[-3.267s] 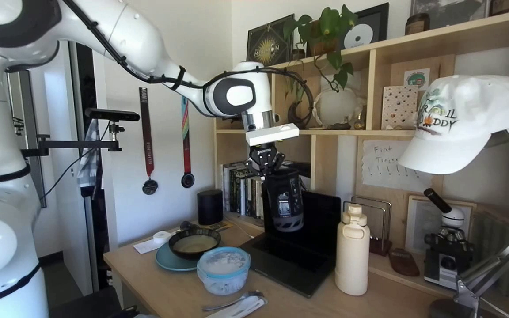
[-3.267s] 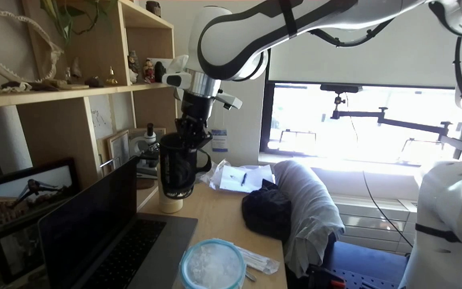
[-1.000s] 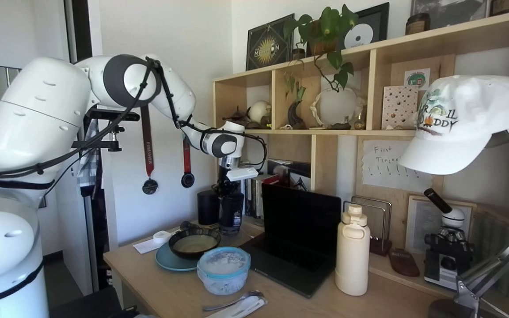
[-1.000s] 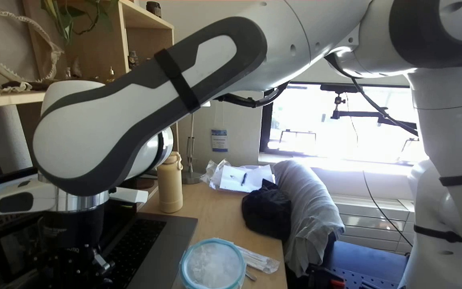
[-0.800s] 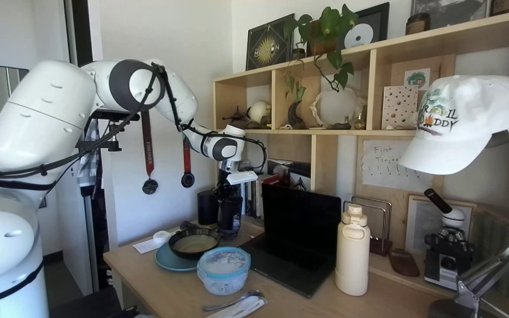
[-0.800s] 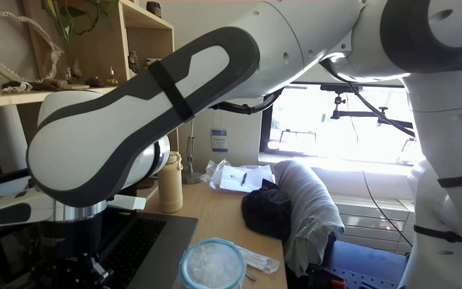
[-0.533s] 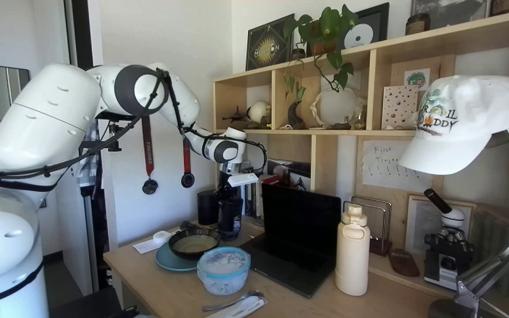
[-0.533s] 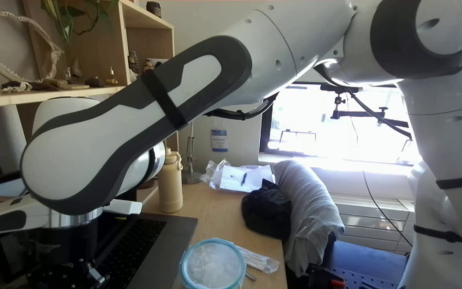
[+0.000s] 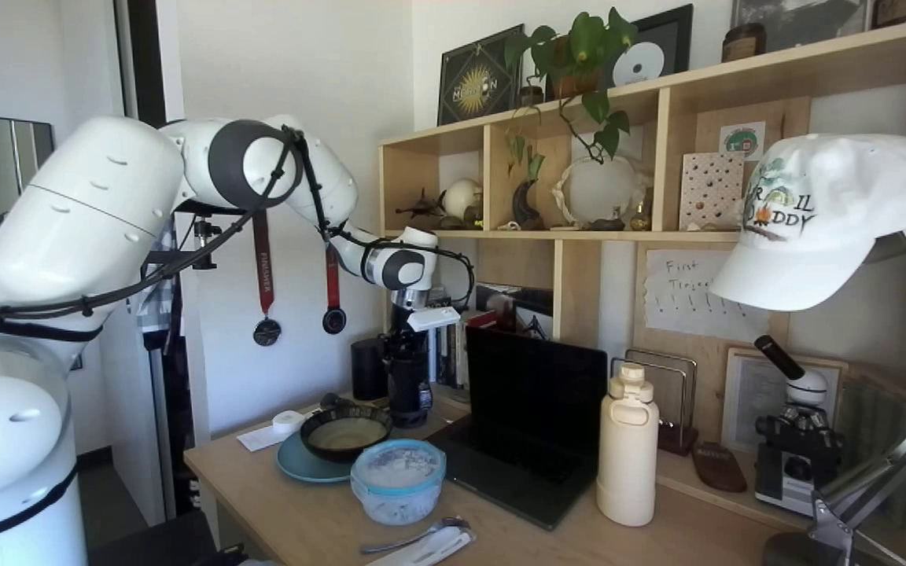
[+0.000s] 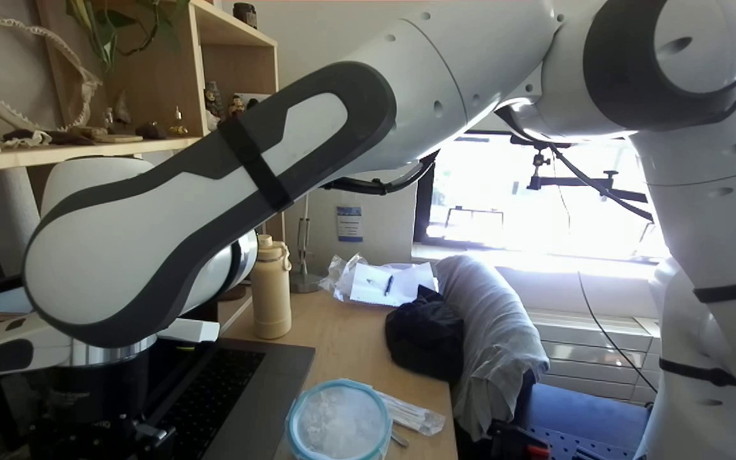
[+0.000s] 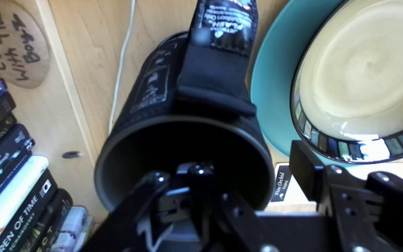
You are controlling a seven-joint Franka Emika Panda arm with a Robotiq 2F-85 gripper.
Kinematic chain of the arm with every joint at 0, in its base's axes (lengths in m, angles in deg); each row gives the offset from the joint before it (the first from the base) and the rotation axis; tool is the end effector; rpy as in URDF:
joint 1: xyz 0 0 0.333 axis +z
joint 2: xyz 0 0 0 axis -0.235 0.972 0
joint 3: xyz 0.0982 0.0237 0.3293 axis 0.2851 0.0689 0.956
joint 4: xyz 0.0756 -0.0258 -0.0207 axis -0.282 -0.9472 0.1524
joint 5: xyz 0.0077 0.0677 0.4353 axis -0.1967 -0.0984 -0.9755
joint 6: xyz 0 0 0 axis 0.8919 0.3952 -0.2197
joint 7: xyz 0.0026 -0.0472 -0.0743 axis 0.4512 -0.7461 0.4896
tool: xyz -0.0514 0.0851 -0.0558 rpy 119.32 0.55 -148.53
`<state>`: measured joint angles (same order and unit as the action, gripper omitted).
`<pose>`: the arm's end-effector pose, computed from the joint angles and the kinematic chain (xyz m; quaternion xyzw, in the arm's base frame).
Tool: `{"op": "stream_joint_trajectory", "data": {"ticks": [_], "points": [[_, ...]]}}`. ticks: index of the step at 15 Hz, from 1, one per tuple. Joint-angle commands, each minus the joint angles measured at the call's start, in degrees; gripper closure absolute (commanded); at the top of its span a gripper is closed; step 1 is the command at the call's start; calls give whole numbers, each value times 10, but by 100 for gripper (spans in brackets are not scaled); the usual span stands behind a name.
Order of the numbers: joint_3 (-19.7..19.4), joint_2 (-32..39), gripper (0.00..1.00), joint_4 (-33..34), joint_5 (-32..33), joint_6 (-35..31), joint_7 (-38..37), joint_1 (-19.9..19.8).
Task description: Move the cup to the left of the counter
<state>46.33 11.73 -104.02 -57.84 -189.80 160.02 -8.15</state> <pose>0.6839 0.2411 0.2990 -0.6499 -0.7494 -0.0863 0.0925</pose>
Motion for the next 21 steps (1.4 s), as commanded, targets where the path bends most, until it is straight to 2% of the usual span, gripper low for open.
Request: {"op": "stream_joint_trajectory", "data": {"ticks": [1, 2, 3, 10, 15, 21], "points": [[0, -6, 7, 25, 6, 23, 4, -6], [1, -10, 1, 29, 3, 26, 6, -11], [2, -17, 0, 32, -2, 30, 11, -16], [-20, -101, 0, 17, -15, 62, -13, -48], [-73, -190, 0, -31, -17, 63, -72, -75], [-150, -291, 0, -111, 19, 54, -170, -98]]}}
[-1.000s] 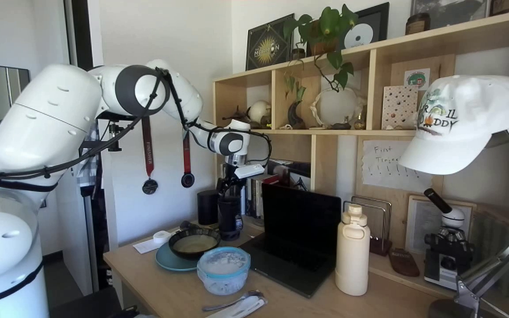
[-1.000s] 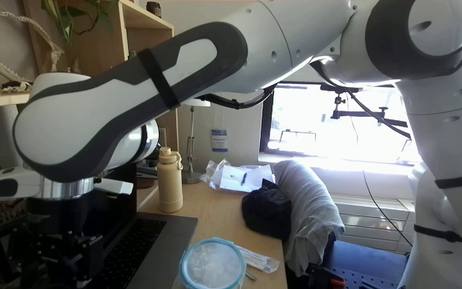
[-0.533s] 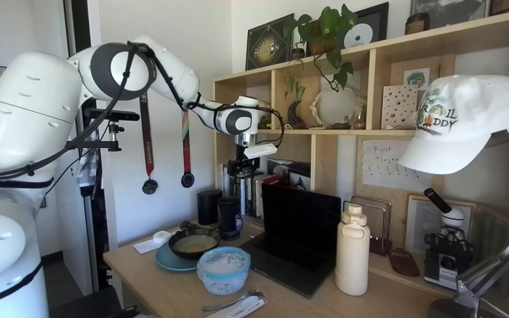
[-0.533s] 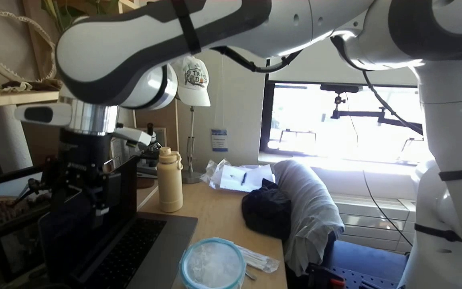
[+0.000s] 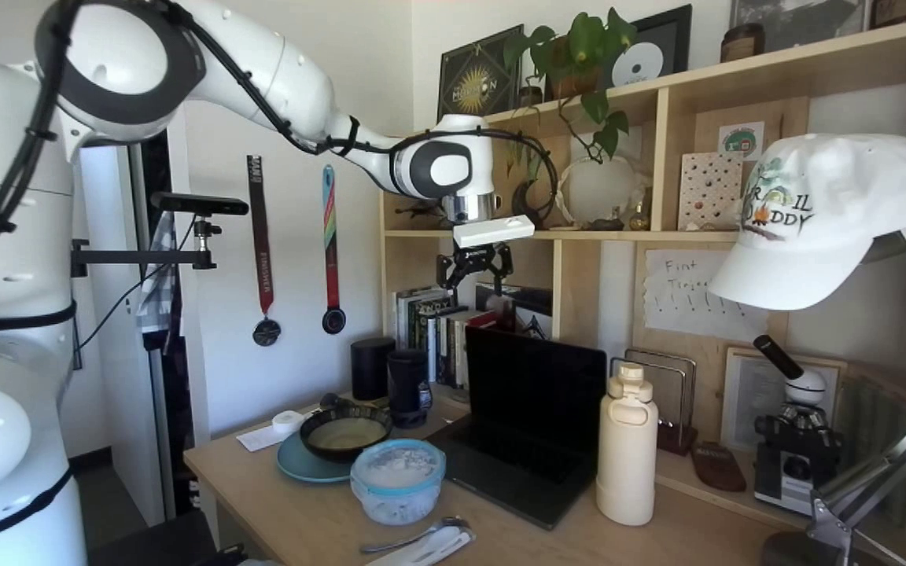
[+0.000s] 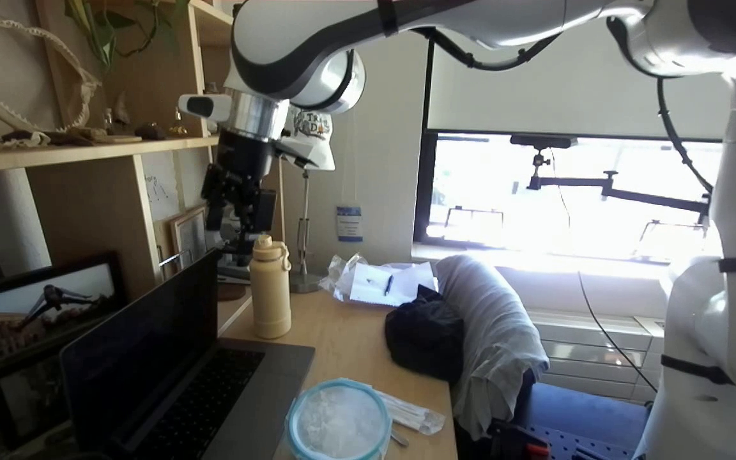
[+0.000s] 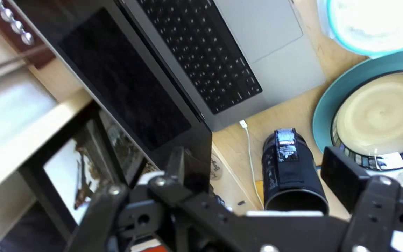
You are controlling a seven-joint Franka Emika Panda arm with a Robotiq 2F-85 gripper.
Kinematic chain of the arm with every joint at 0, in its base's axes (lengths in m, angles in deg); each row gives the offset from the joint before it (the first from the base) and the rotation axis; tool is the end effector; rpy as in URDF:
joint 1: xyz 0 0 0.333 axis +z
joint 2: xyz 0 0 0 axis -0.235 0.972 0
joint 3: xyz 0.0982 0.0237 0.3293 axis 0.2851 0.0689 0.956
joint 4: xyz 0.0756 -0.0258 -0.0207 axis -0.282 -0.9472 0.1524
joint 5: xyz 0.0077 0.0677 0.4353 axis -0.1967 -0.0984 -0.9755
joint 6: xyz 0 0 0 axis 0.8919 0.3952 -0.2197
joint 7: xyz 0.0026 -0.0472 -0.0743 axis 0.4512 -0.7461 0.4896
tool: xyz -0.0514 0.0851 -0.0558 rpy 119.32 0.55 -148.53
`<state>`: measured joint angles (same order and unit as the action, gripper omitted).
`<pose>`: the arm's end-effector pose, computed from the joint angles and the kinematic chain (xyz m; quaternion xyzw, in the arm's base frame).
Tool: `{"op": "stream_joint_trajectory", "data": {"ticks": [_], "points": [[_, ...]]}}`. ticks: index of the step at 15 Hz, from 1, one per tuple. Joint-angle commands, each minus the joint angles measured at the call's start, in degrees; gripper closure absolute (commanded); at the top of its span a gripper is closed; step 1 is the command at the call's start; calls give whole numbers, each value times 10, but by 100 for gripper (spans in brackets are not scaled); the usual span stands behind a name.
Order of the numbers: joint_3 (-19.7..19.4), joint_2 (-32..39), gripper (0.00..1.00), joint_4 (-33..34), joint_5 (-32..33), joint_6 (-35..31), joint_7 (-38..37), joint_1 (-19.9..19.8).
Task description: Move the cup to the left of the counter
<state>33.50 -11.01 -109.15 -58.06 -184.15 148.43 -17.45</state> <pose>0.6666 -0.0129 0.5095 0.8219 0.5516 0.1413 0.0149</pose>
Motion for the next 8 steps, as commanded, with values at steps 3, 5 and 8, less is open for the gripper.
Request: {"op": "stream_joint_trajectory", "data": {"ticks": [3, 5, 8], "points": [[-47, -100, 0, -92, 60, 0, -120, -10], [-58, -118, 0, -111, 86, 5, -164, -11], [-66, -139, 0, -137, 116, 9, -225, -11]]}}
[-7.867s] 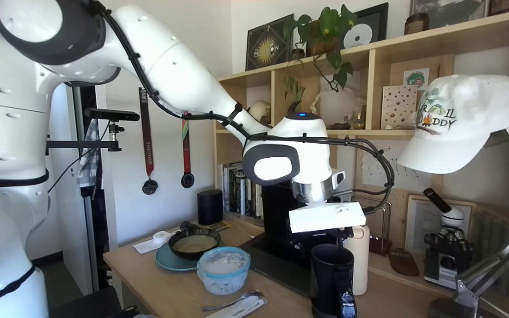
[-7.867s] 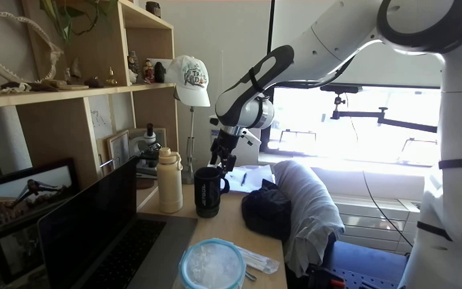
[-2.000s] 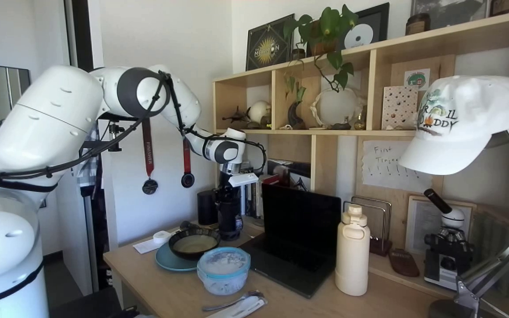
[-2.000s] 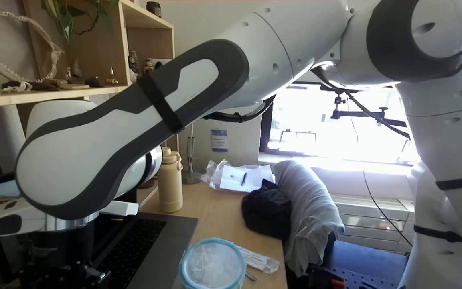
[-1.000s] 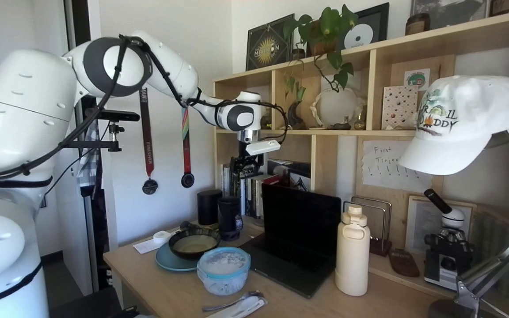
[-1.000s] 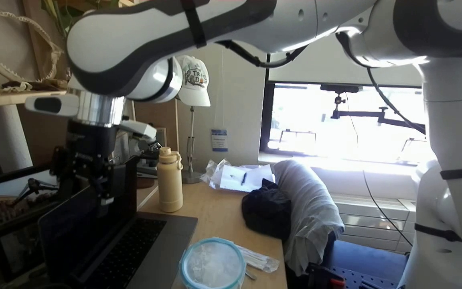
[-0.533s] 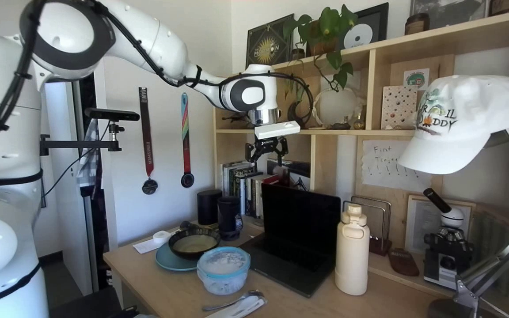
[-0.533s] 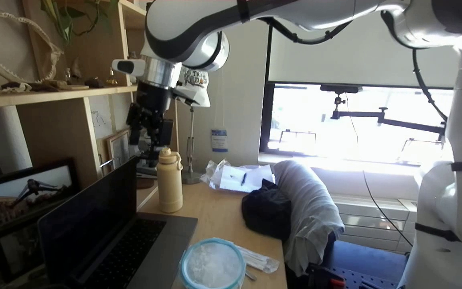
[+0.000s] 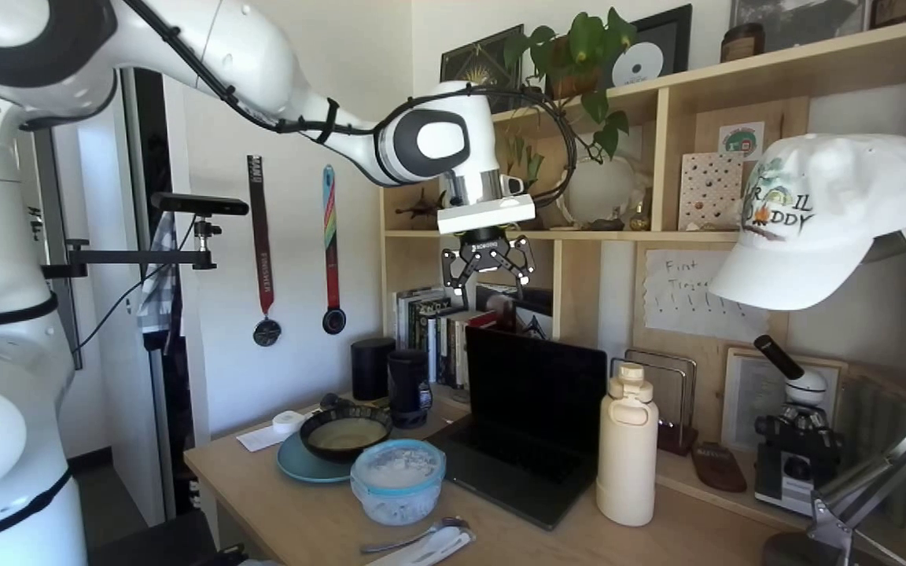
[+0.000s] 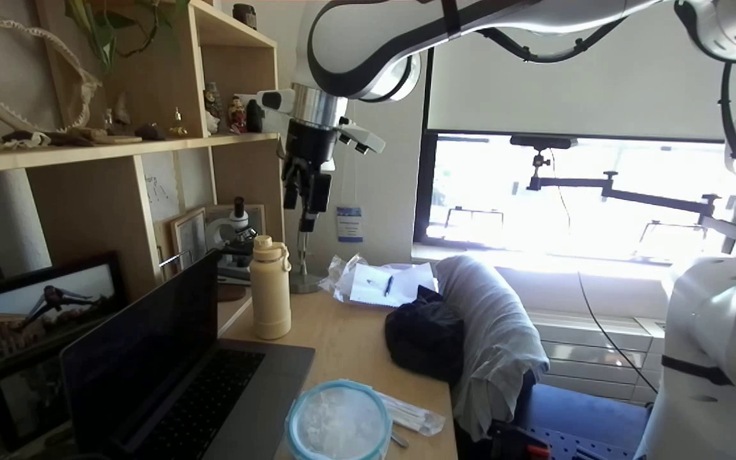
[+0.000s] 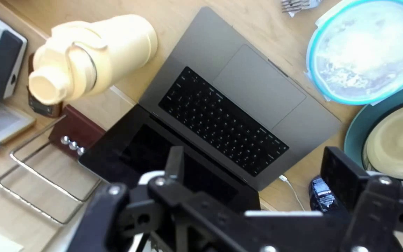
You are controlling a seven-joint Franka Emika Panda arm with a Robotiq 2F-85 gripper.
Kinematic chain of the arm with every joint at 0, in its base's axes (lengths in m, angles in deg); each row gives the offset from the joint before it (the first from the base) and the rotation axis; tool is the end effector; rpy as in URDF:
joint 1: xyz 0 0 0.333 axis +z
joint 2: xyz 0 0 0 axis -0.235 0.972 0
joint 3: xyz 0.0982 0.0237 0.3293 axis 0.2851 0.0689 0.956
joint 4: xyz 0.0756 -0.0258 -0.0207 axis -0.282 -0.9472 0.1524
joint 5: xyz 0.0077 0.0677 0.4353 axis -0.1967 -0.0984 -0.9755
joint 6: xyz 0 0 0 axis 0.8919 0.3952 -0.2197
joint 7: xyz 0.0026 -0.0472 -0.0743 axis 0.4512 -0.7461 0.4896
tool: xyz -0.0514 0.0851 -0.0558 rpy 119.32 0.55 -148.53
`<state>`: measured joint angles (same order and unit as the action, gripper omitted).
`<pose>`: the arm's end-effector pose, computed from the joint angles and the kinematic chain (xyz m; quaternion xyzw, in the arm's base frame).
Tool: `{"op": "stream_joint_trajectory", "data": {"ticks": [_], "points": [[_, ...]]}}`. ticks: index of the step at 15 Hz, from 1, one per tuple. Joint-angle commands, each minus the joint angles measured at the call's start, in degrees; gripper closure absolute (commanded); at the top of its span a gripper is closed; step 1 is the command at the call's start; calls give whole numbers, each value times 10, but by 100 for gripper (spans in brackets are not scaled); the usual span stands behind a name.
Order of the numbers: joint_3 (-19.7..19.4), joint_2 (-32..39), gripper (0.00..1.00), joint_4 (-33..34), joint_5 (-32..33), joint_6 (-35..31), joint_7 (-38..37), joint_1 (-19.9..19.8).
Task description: Move the cup to the left of the counter
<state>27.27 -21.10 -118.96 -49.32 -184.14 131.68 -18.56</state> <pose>0.5994 -0.0955 0.5270 0.9079 0.4006 0.1075 0.0614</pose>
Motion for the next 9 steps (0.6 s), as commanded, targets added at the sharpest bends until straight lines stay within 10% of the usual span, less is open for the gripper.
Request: {"op": "stream_joint_trajectory", "data": {"ticks": [1, 9], "points": [[-6, -42, 0, -45, 33, 11, -74, 1], [-13, -40, 0, -49, 23, 13, -103, 8]]}}
